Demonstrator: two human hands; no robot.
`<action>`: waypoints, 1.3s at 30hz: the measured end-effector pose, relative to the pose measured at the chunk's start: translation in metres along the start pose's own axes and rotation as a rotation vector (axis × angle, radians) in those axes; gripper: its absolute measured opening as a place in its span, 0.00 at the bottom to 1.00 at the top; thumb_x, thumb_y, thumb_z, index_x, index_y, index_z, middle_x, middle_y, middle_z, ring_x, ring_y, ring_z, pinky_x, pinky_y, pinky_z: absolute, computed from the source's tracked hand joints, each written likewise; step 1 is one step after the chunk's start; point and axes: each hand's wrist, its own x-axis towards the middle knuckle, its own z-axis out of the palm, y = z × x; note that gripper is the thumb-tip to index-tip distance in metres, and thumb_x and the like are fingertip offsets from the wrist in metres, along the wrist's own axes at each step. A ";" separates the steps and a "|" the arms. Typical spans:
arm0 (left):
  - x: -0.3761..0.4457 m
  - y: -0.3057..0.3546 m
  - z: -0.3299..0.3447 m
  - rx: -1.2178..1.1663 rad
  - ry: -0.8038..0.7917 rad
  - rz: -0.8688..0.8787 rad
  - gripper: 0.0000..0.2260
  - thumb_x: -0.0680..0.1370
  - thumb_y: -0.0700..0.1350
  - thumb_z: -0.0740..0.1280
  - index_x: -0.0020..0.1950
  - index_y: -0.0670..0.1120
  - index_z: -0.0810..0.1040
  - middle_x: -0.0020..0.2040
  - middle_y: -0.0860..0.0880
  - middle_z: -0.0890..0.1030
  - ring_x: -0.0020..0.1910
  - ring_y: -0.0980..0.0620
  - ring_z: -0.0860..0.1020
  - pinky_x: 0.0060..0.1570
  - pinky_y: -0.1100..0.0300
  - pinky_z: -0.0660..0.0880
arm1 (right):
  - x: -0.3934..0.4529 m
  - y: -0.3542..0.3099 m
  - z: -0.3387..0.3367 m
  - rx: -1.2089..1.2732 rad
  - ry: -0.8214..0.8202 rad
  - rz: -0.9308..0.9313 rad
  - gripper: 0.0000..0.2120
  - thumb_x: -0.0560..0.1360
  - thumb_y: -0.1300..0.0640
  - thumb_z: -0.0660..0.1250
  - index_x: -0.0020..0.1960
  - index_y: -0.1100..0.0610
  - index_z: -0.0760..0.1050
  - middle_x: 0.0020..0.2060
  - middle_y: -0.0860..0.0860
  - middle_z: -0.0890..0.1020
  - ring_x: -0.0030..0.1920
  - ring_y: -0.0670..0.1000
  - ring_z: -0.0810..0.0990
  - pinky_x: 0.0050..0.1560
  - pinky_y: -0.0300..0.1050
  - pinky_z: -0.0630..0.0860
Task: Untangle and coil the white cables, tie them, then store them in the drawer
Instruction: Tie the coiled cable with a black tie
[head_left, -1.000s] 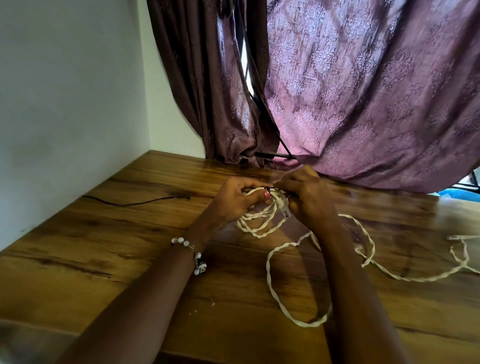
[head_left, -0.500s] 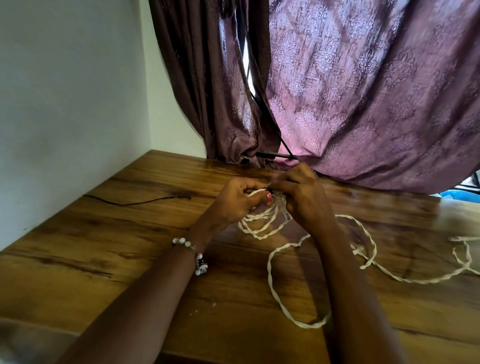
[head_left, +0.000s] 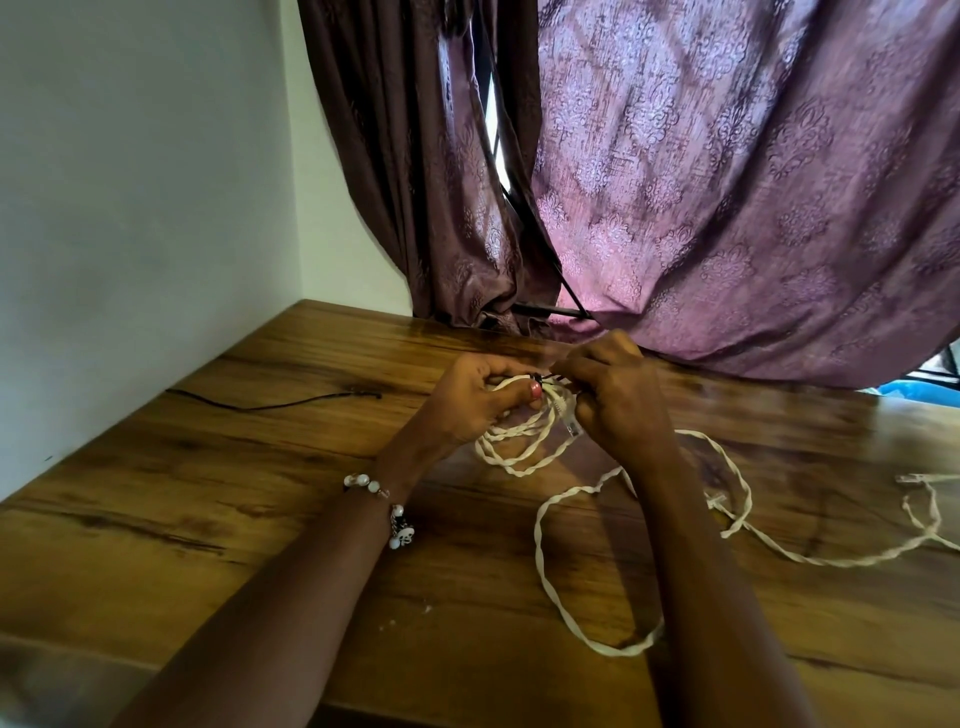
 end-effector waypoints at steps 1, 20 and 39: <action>0.000 0.000 0.000 -0.003 -0.001 -0.001 0.07 0.76 0.36 0.68 0.52 0.38 0.81 0.45 0.40 0.84 0.41 0.51 0.81 0.40 0.62 0.78 | 0.000 0.000 0.000 -0.009 -0.003 -0.006 0.19 0.64 0.61 0.55 0.43 0.63 0.83 0.37 0.56 0.82 0.39 0.61 0.77 0.37 0.47 0.74; 0.003 -0.006 0.001 -0.038 -0.003 -0.022 0.09 0.76 0.34 0.68 0.55 0.36 0.80 0.44 0.40 0.83 0.37 0.57 0.80 0.34 0.66 0.76 | 0.003 0.004 0.001 0.073 -0.033 -0.051 0.13 0.64 0.70 0.64 0.44 0.61 0.84 0.37 0.55 0.83 0.39 0.60 0.76 0.37 0.47 0.75; 0.003 -0.003 0.002 -0.076 0.024 -0.057 0.10 0.75 0.34 0.69 0.55 0.40 0.79 0.45 0.44 0.83 0.44 0.48 0.81 0.44 0.56 0.76 | 0.000 0.011 -0.001 0.049 0.008 -0.025 0.15 0.61 0.68 0.65 0.45 0.60 0.83 0.38 0.54 0.82 0.40 0.59 0.77 0.41 0.39 0.64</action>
